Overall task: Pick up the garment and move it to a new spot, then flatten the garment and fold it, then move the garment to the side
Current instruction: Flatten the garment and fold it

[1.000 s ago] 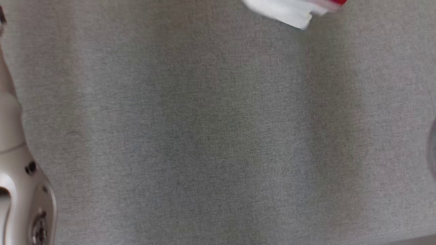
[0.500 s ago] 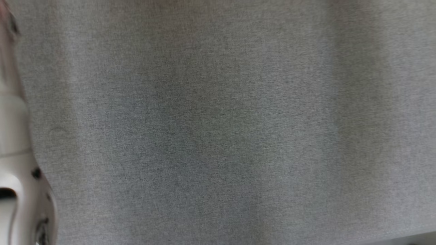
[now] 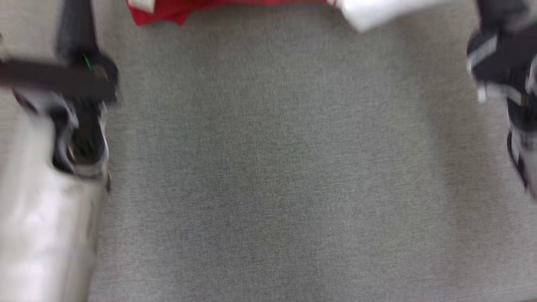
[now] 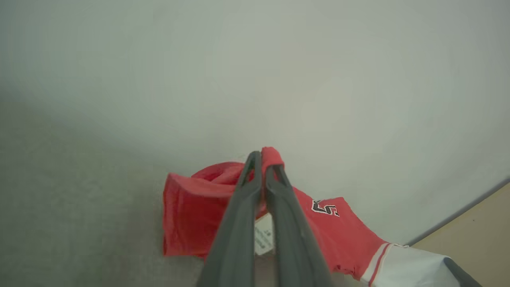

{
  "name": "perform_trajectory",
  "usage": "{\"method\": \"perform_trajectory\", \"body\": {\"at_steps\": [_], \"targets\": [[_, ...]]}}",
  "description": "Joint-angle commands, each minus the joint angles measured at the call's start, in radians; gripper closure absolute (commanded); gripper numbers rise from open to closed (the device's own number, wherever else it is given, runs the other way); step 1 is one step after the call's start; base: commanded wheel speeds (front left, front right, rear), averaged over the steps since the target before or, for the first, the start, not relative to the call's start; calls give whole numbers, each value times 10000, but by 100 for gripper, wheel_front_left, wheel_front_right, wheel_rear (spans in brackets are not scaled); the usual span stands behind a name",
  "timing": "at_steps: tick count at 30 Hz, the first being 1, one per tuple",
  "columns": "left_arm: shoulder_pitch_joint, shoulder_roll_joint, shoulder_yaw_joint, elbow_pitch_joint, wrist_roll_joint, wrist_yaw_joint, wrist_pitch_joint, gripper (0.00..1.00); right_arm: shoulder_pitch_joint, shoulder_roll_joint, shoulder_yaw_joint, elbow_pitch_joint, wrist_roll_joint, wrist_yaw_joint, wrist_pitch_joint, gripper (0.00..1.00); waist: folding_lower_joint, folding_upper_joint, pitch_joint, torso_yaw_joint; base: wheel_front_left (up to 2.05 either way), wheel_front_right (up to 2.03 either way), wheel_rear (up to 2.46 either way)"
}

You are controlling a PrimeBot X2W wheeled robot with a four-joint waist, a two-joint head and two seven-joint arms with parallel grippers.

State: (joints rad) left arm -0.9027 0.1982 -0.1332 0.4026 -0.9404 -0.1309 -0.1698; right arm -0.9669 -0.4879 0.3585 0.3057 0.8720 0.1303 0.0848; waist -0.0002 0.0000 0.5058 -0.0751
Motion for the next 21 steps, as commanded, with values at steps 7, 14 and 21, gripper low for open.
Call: {"method": "perform_trajectory", "body": {"at_steps": [7, 14, 21], "targets": [[2997, -58, 49, -593, -300, 54, -487, 100, 4024, 390, -1973, -1617, 74, 9, 1673, 100, 2, 0, -1884, 117, 0, 0, 0], [5525, -563, 35, -796, -438, 247, -722, 100, 7397, 2341, -4536, -2928, -1063, 9, 2951, 100, 2, 0, -3035, 230, 0, 0, 0], [7071, -721, -86, -756, -238, 427, -811, 100, 9382, 4042, -6206, -4743, -2762, 9, 5169, 100, 2, 0, -3758, 263, 0, 0, 0]]}}
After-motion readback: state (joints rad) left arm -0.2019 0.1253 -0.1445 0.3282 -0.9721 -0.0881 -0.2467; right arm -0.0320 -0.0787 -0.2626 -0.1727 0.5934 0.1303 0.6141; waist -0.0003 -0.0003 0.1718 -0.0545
